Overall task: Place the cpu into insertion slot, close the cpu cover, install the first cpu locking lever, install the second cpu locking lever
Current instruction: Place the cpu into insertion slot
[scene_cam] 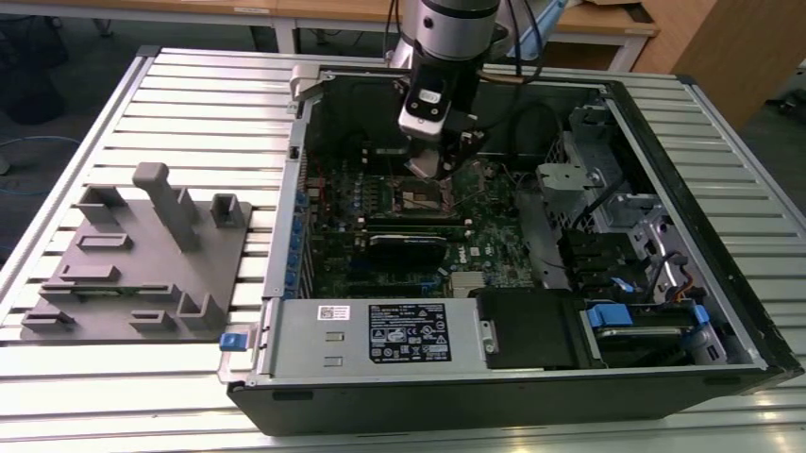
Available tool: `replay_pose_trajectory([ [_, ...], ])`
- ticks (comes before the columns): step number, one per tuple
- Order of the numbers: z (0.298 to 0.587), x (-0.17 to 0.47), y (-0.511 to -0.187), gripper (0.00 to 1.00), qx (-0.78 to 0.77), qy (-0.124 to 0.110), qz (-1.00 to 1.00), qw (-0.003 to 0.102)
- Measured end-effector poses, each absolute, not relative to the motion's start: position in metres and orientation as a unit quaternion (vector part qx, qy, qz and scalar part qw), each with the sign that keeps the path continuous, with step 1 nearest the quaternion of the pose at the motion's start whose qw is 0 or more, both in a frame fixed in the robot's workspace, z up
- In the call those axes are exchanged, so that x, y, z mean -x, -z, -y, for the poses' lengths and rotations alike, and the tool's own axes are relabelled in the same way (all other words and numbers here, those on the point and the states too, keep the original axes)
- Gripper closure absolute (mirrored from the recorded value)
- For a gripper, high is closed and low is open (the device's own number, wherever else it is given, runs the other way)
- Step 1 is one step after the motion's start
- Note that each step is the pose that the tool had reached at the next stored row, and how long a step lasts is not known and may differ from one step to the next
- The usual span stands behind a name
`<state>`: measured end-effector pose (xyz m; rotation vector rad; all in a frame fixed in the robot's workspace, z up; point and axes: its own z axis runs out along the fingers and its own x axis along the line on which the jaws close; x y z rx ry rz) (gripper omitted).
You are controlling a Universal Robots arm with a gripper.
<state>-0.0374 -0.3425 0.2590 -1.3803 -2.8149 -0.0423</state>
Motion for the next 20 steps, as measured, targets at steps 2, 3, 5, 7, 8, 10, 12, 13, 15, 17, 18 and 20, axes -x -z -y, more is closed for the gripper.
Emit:
replay_pose_trajectory([
  [2, 0.3425, 0.0374, -0.2590, 0.46, 0.441, 0.013, 0.897, 0.003],
  [3, 0.3425, 0.0374, -0.2589, 0.46, 0.442, 0.014, 0.897, 0.003],
  [5, 0.3425, 0.0374, -0.2589, 0.46, 0.442, 0.014, 0.897, 0.003],
  [7, 0.3425, 0.0374, -0.2589, 0.46, 0.442, 0.014, 0.897, 0.003],
  [8, 0.3425, 0.0374, -0.2589, 0.46, 0.442, 0.014, 0.897, 0.003],
  [10, 0.3425, 0.0374, -0.2589, 0.46, 0.442, 0.014, 0.897, 0.003],
  [12, 0.3425, 0.0374, -0.2589, 0.46, 0.442, 0.014, 0.897, 0.003],
  [13, 0.3425, 0.0374, -0.2589, 0.46, 0.442, 0.014, 0.897, 0.003],
  [15, 0.3425, 0.0374, -0.2588, 0.46, 0.443, 0.014, 0.897, 0.003],
  [17, 0.3425, 0.0374, -0.2584, 0.46, 0.450, 0.014, 0.893, 0.003],
  [18, 0.3425, 0.0374, -0.2582, 0.46, 0.457, 0.014, 0.889, 0.003],
  [20, 0.3425, 0.0374, -0.2576, 0.46, 0.473, 0.014, 0.881, 0.003],
])
